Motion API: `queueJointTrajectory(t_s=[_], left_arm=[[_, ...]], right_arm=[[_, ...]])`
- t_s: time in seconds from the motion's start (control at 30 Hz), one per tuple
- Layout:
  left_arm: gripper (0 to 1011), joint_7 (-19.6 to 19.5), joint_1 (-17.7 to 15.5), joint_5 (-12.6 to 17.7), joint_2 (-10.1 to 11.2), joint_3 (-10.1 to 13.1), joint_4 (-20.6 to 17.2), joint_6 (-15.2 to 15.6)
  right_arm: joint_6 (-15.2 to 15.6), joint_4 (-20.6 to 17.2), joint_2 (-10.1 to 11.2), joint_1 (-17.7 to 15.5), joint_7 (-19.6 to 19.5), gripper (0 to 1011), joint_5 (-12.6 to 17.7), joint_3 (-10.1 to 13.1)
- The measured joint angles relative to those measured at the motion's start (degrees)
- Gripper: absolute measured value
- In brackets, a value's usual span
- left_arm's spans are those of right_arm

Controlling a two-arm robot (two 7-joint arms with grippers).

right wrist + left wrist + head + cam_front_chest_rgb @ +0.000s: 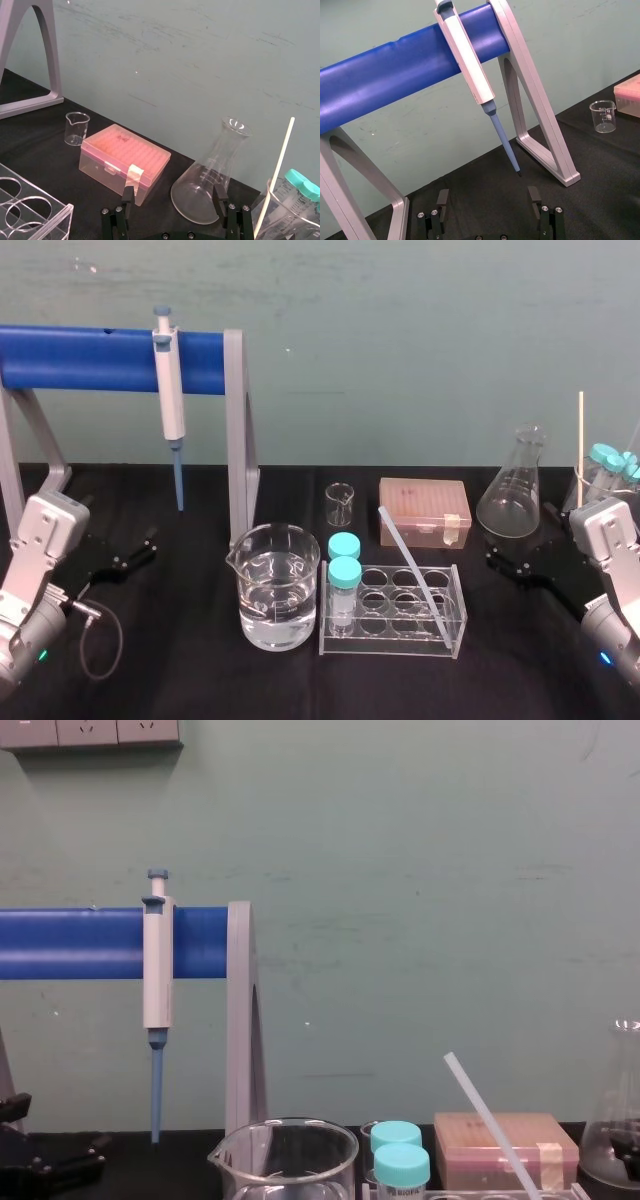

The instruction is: Pick up the stirring rod with one hand, then place it down.

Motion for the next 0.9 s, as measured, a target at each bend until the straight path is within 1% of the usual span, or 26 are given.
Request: queueJointTrajectory(t_s=[0.13, 0.2, 0.3, 0.33, 0.37, 0.4, 0.43, 0.47, 0.57, 0.6, 0.63, 0.67, 0.73, 0.87, 0.9], left_arm=[[1000, 0.0, 0.0, 0.0, 0.0, 0.0, 0.0, 0.0], [1000, 0.0, 0.0, 0.0, 0.0, 0.0, 0.0, 0.0], [1000, 0.0, 0.0, 0.0, 0.0, 0.0, 0.0, 0.0], [1000, 0.0, 0.0, 0.0, 0.0, 0.0, 0.0, 0.0], [1000, 0.0, 0.0, 0.0, 0.0, 0.0, 0.0, 0.0], [1000, 0.0, 0.0, 0.0, 0.0, 0.0, 0.0, 0.0], [1000, 0.0, 0.0, 0.0, 0.0, 0.0, 0.0, 0.0], [1000, 0.0, 0.0, 0.0, 0.0, 0.0, 0.0, 0.0], [1000, 0.0, 0.0, 0.0, 0.0, 0.0, 0.0, 0.0], [1000, 0.0, 0.0, 0.0, 0.0, 0.0, 0.0, 0.0], [1000, 0.0, 0.0, 0.0, 0.0, 0.0, 0.0, 0.0], [1000, 0.0, 0.0, 0.0, 0.0, 0.0, 0.0, 0.0], [1000, 0.0, 0.0, 0.0, 0.0, 0.0, 0.0, 0.0], [1000, 0.0, 0.0, 0.0, 0.0, 0.0, 0.0, 0.0], [1000, 0.0, 0.0, 0.0, 0.0, 0.0, 0.0, 0.0]], right_arm=[[0.0, 0.0, 0.0, 0.0, 0.0, 1000, 0.0, 0.0], [-0.1, 0.1, -0.3, 0.0, 0.8, 1002, 0.7, 0.6], [-0.2, -0.4, -0.6, -0.2, 3.7, 1000, 4.2, 2.3], [0.3, -1.1, -0.7, -0.5, 5.6, 1000, 7.1, 3.4], [0.6, -1.6, -0.7, -0.7, 6.8, 1000, 8.4, 4.0], [1.9, -2.6, -0.5, -1.2, 9.3, 1000, 11.5, 5.0], [1.9, -2.6, -0.5, -1.2, 9.3, 1000, 11.5, 5.0], [3.3, -3.9, -0.1, -1.6, 11.7, 1000, 14.2, 5.9], [5.7, -5.7, 0.5, -2.4, 15.2, 1000, 17.8, 6.9], [7.2, -6.9, 1.0, -2.8, 17.2, 1000, 19.6, 7.4], [8.0, -7.5, 1.2, -3.0, 18.2, 1000, 20.4, 7.5], [9.3, -8.6, 1.7, -3.3, 20.1, 1000, 21.6, 7.7], [10.4, -9.5, 2.3, -3.5, 21.8, 1000, 22.3, 7.6], [12.3, -11.6, 3.4, -3.5, 26.1, 1000, 22.5, 6.9], [12.3, -11.6, 3.4, -3.5, 26.1, 1002, 22.5, 6.9]])
